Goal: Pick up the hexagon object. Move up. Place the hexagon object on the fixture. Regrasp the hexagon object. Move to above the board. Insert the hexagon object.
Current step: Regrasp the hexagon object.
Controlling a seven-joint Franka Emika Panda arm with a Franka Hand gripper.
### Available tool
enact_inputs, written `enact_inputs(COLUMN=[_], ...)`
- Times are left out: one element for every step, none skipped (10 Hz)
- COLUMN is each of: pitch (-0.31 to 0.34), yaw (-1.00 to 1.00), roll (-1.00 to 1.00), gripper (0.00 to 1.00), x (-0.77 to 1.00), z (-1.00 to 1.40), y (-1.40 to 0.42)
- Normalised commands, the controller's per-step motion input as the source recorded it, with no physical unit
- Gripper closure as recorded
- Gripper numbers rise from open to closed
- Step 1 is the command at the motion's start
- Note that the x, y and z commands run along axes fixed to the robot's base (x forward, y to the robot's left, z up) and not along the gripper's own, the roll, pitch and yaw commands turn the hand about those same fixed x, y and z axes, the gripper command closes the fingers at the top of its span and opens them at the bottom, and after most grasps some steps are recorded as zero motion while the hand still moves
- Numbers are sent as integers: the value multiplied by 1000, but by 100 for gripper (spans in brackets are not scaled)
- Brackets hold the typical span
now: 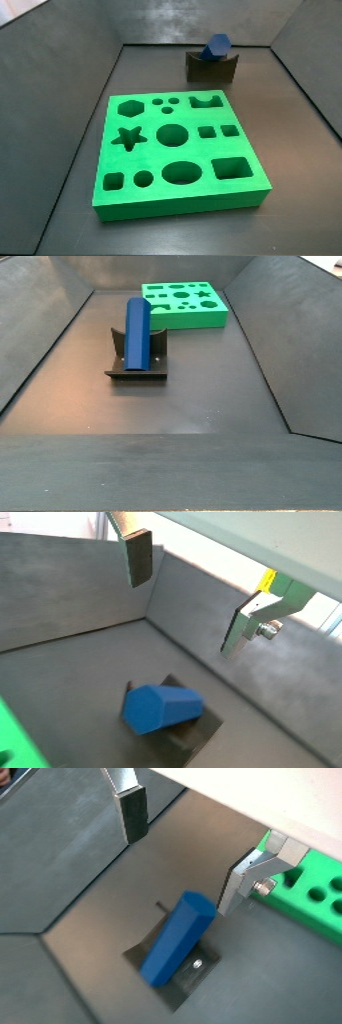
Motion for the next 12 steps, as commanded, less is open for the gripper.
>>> enact_inputs(pitch=[113, 128, 157, 183, 217, 234, 211, 190, 146, 113, 59, 40], yaw=[65, 72, 91, 111, 154, 205, 224, 236, 251, 256, 248, 239], roll=[1000, 1000, 1000, 1000, 1000, 921, 736, 616, 384, 269, 204, 193], gripper=[0, 0, 0, 0, 0, 0, 0, 0, 0, 0, 0, 0], x=[91, 99, 108, 107, 111, 112, 116, 119, 123, 115, 100, 96], z=[-5, -7, -6, -3, -10, -10, -8, -11, -13, -1, -5, -12], y=[-36, -38, -44, -45, -48, -53, -56, -57, -55, -46, -49, -52])
